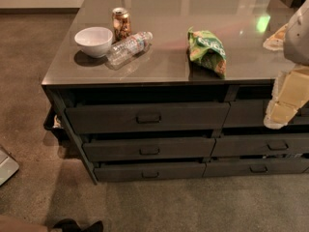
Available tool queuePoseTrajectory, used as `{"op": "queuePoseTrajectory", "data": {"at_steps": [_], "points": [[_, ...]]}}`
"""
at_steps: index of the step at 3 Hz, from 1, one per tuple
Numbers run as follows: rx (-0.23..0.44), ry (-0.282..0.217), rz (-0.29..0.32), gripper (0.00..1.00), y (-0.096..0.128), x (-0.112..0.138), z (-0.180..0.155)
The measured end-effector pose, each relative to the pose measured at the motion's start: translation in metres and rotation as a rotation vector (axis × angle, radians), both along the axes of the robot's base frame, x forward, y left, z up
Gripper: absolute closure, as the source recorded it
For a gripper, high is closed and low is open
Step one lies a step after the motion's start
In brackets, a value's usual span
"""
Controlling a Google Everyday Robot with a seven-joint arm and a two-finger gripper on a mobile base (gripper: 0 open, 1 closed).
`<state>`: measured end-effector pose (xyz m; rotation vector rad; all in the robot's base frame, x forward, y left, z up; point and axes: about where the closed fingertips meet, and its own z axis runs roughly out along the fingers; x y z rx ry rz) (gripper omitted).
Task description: Open top drawer
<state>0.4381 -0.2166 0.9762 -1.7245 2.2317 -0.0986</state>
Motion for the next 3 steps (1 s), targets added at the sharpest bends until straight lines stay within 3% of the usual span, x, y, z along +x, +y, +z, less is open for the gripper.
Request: {"op": "queuePoseTrajectory", "data": {"at_steps": [2, 3], "points": [[-0.002, -0.011, -0.025, 0.0, 0.003, 0.003, -0.003], [0.077, 0.029, -0.134, 0.0, 0.006, 0.011, -0.036]]}}
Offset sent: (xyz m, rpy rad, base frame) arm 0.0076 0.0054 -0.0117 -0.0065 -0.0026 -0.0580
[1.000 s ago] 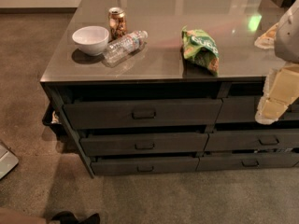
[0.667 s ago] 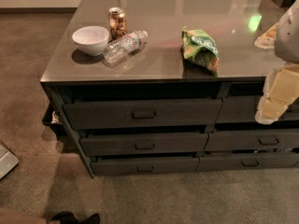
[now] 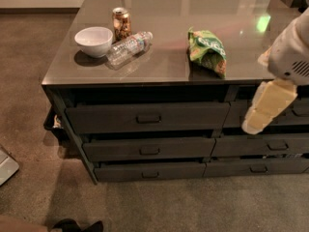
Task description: Open top drawer
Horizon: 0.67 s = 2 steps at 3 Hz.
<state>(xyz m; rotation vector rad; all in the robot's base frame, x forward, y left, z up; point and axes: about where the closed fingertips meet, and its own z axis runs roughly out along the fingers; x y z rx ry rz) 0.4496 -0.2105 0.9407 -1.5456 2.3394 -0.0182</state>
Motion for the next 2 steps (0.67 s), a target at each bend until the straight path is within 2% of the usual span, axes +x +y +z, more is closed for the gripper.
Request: {"op": "queuePoseTrajectory", "data": {"at_steps": [1, 2], "points": [[0.127, 0.048, -0.174, 0.0, 0.01, 0.008, -0.037], [0.287, 0.101, -0.374, 0.0, 0.024, 0.017, -0.076]]}}
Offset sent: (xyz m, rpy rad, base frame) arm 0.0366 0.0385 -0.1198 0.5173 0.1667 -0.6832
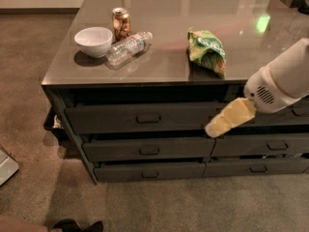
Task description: Open top drawer
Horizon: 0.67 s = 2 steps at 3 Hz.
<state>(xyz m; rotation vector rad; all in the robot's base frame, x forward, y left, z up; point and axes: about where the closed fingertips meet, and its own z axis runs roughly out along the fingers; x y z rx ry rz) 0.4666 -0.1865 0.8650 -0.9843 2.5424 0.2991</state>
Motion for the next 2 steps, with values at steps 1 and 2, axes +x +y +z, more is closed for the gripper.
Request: {"op": "queuePoseTrajectory", "data": {"at_steps": [1, 2], "points": [[0.154, 0.06, -0.204, 0.0, 0.017, 0.0106, -0.0365], [0.182, 0.062, -0.269, 0.0, 0.0187, 0.0163, -0.0344]]}}
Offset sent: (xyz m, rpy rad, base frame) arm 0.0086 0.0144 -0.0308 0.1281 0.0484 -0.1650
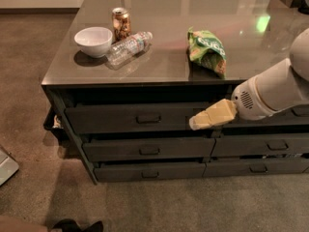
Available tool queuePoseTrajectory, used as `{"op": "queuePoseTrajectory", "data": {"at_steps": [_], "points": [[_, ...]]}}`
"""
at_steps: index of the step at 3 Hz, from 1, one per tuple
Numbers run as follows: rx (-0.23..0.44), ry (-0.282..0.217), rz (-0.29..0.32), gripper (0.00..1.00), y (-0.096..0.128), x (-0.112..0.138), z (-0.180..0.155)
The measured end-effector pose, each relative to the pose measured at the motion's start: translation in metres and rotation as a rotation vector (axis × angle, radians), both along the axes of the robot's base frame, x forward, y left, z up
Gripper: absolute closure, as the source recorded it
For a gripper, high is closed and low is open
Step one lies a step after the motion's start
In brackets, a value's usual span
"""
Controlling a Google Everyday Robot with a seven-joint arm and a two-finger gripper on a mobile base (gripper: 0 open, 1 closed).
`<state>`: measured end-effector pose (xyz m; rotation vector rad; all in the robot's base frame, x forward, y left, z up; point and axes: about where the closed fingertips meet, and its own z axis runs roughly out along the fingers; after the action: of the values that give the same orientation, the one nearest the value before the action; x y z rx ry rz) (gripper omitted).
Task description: Open top drawer
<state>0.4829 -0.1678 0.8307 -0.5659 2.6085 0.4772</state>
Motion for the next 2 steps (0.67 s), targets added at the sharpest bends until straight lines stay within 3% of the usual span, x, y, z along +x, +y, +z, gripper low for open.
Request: {"op": "queuePoseTrajectory", "data": {"at_steps": [1, 2], "points": [[0.039, 0.003, -0.016, 0.0, -0.002, -0.001, -0.002], [0.129, 0.007, -0.037, 0.0, 0.01, 0.01, -0.014]]}}
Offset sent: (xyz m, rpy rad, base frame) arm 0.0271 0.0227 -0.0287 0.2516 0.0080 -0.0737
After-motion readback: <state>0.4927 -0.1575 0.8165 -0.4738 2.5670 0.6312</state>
